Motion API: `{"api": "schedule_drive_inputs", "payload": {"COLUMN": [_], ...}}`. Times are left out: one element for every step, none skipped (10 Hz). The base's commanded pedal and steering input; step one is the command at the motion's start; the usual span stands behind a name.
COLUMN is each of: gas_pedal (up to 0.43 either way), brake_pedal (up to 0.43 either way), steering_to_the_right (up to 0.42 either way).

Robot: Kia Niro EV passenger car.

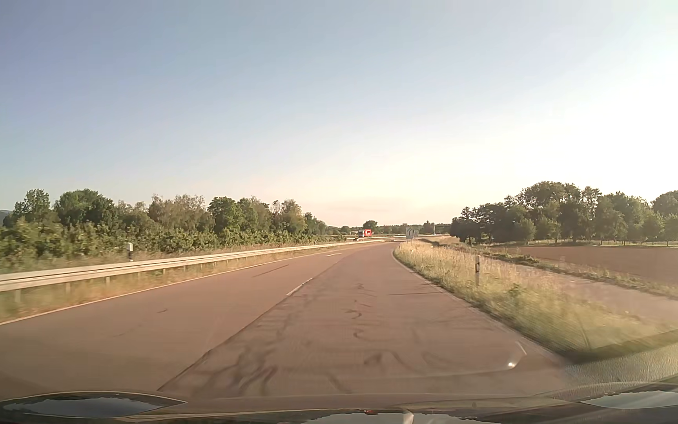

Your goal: Follow the waypoints while adhering to traffic rules and regulations

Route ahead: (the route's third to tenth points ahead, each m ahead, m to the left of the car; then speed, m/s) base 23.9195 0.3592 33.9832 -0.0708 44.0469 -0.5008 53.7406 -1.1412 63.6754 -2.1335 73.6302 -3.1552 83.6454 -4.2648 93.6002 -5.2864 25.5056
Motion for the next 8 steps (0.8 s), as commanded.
{"api": "schedule_drive_inputs", "payload": {"gas_pedal": [0.157, 0.157, 0.157, 0.157, 0.157, 0.157, 0.157, 0.157], "brake_pedal": [0.0, 0.0, 0.0, 0.0, 0.0, 0.0, 0.0, 0.0], "steering_to_the_right": [0.006, 0.007, 0.008, 0.008, 0.008, 0.009, 0.009, 0.008]}}
